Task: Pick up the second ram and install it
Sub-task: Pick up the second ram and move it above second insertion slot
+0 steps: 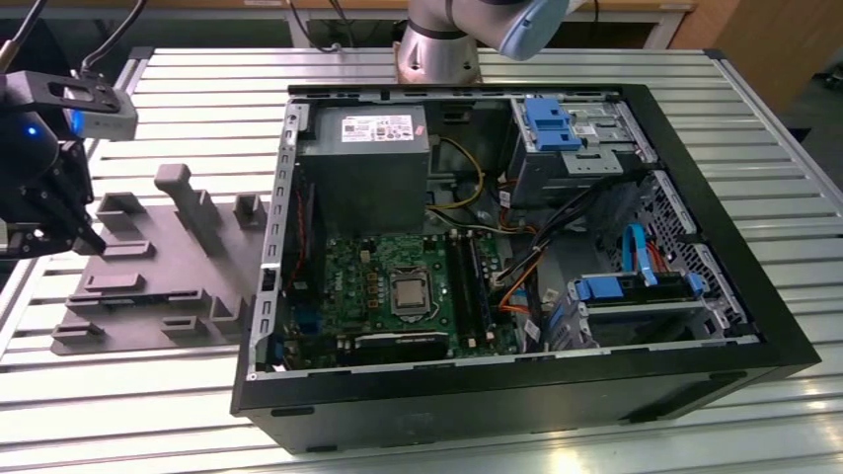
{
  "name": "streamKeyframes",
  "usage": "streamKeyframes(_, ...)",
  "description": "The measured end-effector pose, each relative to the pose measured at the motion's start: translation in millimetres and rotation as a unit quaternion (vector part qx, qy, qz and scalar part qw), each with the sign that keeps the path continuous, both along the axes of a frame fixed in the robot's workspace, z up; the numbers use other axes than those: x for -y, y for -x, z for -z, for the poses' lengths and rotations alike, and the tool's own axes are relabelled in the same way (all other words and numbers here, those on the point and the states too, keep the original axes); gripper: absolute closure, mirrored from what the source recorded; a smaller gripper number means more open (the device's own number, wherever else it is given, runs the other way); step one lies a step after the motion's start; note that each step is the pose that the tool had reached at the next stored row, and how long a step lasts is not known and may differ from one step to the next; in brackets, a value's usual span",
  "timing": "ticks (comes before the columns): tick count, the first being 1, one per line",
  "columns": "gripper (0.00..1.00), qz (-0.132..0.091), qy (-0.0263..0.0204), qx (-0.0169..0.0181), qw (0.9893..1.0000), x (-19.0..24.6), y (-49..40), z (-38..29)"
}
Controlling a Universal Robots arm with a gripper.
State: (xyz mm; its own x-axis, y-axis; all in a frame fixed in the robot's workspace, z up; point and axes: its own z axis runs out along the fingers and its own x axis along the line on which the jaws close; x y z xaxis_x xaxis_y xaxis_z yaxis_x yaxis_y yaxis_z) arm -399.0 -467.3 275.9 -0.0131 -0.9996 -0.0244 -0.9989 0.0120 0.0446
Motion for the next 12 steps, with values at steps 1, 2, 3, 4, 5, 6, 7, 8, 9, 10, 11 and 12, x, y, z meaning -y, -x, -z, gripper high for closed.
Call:
streamKeyframes(1,0.89,0.000,0.0000,0.0000,1.0000,0.0,0.0,0.6)
streamKeyframes(2,0.89,0.000,0.0000,0.0000,1.0000,0.0,0.0,1.1)
streamKeyframes(3,0.89,0.000,0.0000,0.0000,1.0000,0.0,0.0,1.7)
streamKeyframes(4,0.89,0.000,0.0000,0.0000,1.0000,0.0,0.0,2.2)
streamKeyframes(5,0.89,0.000,0.0000,0.0000,1.0000,0.0,0.0,2.6)
streamKeyframes(6,0.89,0.000,0.0000,0.0000,1.0000,0.0,0.0,3.1)
streamKeyframes(7,0.89,0.000,0.0000,0.0000,1.0000,0.0,0.0,3.5)
streamKeyframes(8,0.89,0.000,0.0000,0.0000,1.0000,0.0,0.0,3.9)
streamKeyframes(9,0.89,0.000,0.0000,0.0000,1.0000,0.0,0.0,4.4)
streamKeyframes(10,0.89,0.000,0.0000,0.0000,1.0000,0.0,0.0,4.8)
streamKeyframes(11,0.89,0.000,0.0000,0.0000,1.0000,0.0,0.0,5.2)
streamKeyframes(12,0.89,0.000,0.0000,0.0000,1.0000,0.0,0.0,5.7)
